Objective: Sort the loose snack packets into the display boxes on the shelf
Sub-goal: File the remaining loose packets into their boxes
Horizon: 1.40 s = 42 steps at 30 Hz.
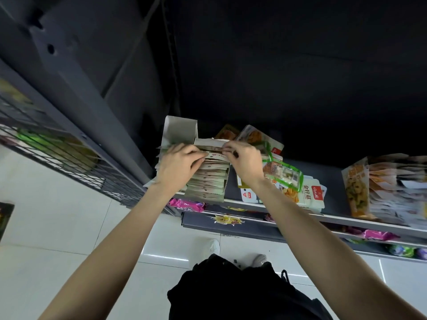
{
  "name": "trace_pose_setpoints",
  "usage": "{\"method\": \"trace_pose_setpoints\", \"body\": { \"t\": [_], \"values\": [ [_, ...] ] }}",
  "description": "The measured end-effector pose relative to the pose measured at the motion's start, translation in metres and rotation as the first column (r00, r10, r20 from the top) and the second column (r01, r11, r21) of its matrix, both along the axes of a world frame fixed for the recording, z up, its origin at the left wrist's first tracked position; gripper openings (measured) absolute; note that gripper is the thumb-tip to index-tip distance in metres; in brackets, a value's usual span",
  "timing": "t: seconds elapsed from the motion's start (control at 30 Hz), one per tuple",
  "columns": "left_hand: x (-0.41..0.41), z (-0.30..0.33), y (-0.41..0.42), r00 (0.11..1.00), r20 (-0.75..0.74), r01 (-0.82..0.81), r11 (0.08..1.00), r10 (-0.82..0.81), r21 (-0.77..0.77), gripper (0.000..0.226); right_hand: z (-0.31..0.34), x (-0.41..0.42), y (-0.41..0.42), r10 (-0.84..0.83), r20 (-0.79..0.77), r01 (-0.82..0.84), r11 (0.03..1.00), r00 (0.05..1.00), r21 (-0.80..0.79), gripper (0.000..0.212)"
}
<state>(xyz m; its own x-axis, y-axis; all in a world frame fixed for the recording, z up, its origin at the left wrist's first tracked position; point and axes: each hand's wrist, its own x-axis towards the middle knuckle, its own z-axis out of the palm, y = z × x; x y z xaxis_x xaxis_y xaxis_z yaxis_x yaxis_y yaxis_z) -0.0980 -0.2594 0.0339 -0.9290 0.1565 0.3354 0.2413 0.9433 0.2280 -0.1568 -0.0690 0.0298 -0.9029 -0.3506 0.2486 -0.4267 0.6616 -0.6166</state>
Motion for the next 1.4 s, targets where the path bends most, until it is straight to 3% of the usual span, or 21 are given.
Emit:
{"method": "trace_pose_setpoints", "body": {
  "t": [0.13, 0.23, 0.3, 0.43, 0.53, 0.6, 0.67, 0.73, 0.8, 0.9, 0.97, 1.07, 1.2, 1.4],
  "values": [
    [0.0, 0.001, -0.002, 1.0, 0.02, -0.007, 1.0, 0.007, 0.0, 0.031, 0.011, -0.006, -0.002, 0.079, -0.126, -0.078, 0.997, 0.989, 0.015, 0.018],
    [-0.001, 0.0, -0.002, 0.999, 0.034, -0.027, 1.0, 0.027, -0.016, 0.028, 0.01, -0.014, -0.003, 0.129, -0.2, -0.101, 0.984, 0.971, 0.146, 0.023],
    [-0.001, 0.0, 0.0, 0.998, 0.017, -0.053, 0.998, 0.053, -0.015, 0.027, 0.005, -0.019, -0.004, 0.124, -0.152, -0.09, 0.973, 0.981, 0.215, 0.027],
    [0.011, 0.008, 0.023, 0.969, -0.137, -0.199, 0.979, 0.203, 0.047, 0.022, 0.01, -0.022, 0.004, 0.259, -0.029, -0.242, 0.93, 0.965, 0.277, 0.028],
    [0.025, 0.018, 0.068, 0.93, -0.301, -0.147, 0.965, 0.21, 0.219, 0.018, 0.007, -0.012, 0.034, 0.273, 0.015, -0.273, 0.955, 0.962, 0.119, 0.038],
    [0.032, 0.021, 0.108, 0.918, -0.367, -0.035, 0.955, 0.147, 0.294, 0.015, -0.005, 0.0, 0.068, 0.187, 0.009, -0.187, 0.982, 0.982, -0.029, 0.039],
    [0.033, 0.015, 0.145, 0.926, -0.368, 0.044, 0.946, 0.082, 0.321, 0.014, -0.021, 0.009, 0.107, 0.069, 0.032, -0.068, 0.997, 0.997, -0.036, 0.035],
    [0.025, -0.006, 0.175, 0.972, -0.23, 0.034, 0.952, 0.038, 0.303, 0.018, -0.04, 0.012, 0.145, -0.018, 0.087, 0.012, 0.998, 0.996, 0.065, 0.034],
    [0.01, -0.035, 0.194, 0.998, 0.033, -0.066, 0.963, 0.059, 0.26, 0.03, -0.057, 0.007, 0.175, -0.058, 0.174, 0.023, 0.981, 0.983, 0.195, 0.037],
    [-0.009, -0.072, 0.205, 0.896, 0.409, -0.27, 0.945, 0.176, 0.185, 0.046, -0.078, -0.011, 0.195, -0.016, 0.299, -0.098, 0.927, 0.954, 0.363, 0.047],
    [-0.018, -0.087, 0.209, 0.818, 0.529, -0.339, 0.933, 0.227, 0.123, 0.056, -0.088, -0.023, 0.196, 0.016, 0.336, -0.175, 0.875, 0.942, 0.45, 0.062],
    [-0.026, -0.101, 0.21, 0.748, 0.61, -0.428, 0.893, 0.264, 0.138, 0.06, -0.099, -0.029, 0.194, 0.015, 0.336, -0.209, 0.809, 0.942, 0.55, 0.073],
    [-0.026, -0.113, 0.211, 0.744, 0.596, -0.425, 0.902, 0.302, 0.073, 0.059, -0.104, -0.02, 0.2, 0.095, 0.221, -0.225, 0.682, 0.971, 0.696, 0.058],
    [-0.026, -0.104, 0.215, 0.752, 0.591, -0.506, 0.831, 0.293, 0.232, 0.064, -0.073, -0.011, 0.218, 0.119, 0.144, -0.186, 0.688, 0.982, 0.701, 0.056]
  ]
}}
